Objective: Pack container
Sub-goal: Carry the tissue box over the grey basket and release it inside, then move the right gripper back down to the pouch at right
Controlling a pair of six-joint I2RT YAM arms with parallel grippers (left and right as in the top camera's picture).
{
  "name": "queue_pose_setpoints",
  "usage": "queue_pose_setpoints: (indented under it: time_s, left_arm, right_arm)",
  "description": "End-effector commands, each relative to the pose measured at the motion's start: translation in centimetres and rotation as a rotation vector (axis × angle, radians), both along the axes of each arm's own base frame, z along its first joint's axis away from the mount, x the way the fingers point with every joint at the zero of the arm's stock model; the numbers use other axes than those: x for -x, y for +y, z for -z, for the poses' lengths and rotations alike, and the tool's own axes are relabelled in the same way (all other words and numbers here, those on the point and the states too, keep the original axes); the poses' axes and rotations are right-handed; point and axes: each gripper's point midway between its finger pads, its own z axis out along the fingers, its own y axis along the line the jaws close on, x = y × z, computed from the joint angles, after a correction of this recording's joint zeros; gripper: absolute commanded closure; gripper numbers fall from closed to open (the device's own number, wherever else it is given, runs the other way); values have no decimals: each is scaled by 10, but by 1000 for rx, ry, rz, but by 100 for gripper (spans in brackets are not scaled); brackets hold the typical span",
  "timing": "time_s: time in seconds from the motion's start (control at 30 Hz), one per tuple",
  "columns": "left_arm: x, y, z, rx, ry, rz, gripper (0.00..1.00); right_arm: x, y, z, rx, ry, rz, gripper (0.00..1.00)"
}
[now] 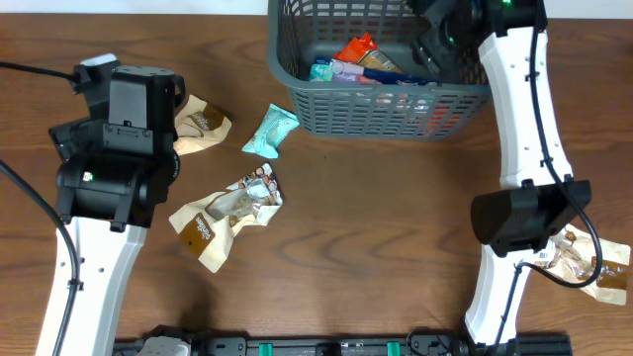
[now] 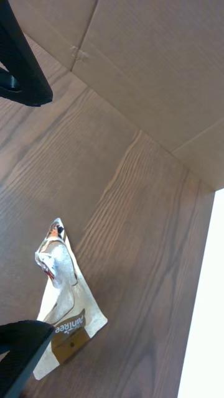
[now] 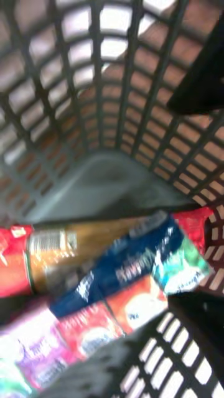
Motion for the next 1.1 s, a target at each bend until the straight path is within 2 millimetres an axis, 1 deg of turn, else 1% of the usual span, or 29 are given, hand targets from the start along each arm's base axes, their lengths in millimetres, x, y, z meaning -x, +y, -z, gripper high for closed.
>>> queue_pose_setpoints:
  time_s: [0.0,0.03,0.07,0.1,0.17,0.2,0.27,0.33,0.37,0.43,0.47,0.53,0.6,0.67,0.73,0.8,0.83,0.87,0.9,0.97,1.03,1.07]
  left_arm:
    - [2,2,-1,-4,-1,-7,1]
    - [2,2,-1,-4,-1,-7,2]
    - [2,2,-1,-4,-1,-7,2]
    - [2,2,-1,-4,-1,-7,1]
    - [2,2,-1,-4,-1,-7,1]
    - [2,2,-1,-4,-1,-7,1]
    - [2,2,-1,-4,-1,-7,1]
    - [2,2,-1,-4,-1,-7,1]
    - [2,2,-1,-4,-1,-7,2]
    - [2,2,-1,-4,-1,-7,1]
    - [2,2,-1,-4,-1,-7,1]
    - [2,2,-1,-4,-1,-7,1]
    - [2,2,-1,-4,-1,-7,1]
    - [2,2,-1,-4,-1,-7,1]
    - [2,2,-1,-4,-1,-7,1]
    - [2,2,-1,-4,-1,-7,1]
    - [2,2,-1,-4,-1,-7,1]
    - [2,2,-1,-4,-1,-7,1]
    - [2,2,-1,-4,-1,-7,1]
    - [2,2,-1,-4,0,-7,1]
    - [2,2,-1,-4,-1,-6,1]
    - [2,2,-1,-4,-1,-7,1]
  right_arm:
    - [-3,-10,-77,-41,-208,138,14]
    - [-1,-13,-97,-57,-261,162,11]
    - [4,-17,-125,-83,-331,194,8]
    - [10,-22,-148,-108,-388,219,6]
    - [29,-34,-191,-158,-489,266,3]
    - [36,-41,-204,-173,-521,294,2]
    - [58,-64,-231,-197,-592,399,3]
    - [86,-98,-248,-213,-642,572,5]
    - [99,-112,-251,-223,-653,651,5]
    - [127,-136,-253,-243,-660,798,9]
    - [140,-147,-253,-244,-660,859,8]
    - [161,-161,-251,-234,-649,939,1]
    - [180,-170,-246,-217,-614,971,1]
    - [193,-171,-242,-203,-580,958,1]
    - [195,-156,-243,-263,-552,876,1]
    - [199,-135,-247,-325,-528,757,1]
    - [203,-134,-251,-306,-534,724,2]
    - [209,-137,-255,-287,-551,732,11]
    - [216,-144,-258,-286,-576,787,19]
    - [230,-155,-263,-319,-618,906,19]
    - [246,-167,-264,-351,-650,1032,21]
    - [255,-173,-262,-376,-663,1104,21]
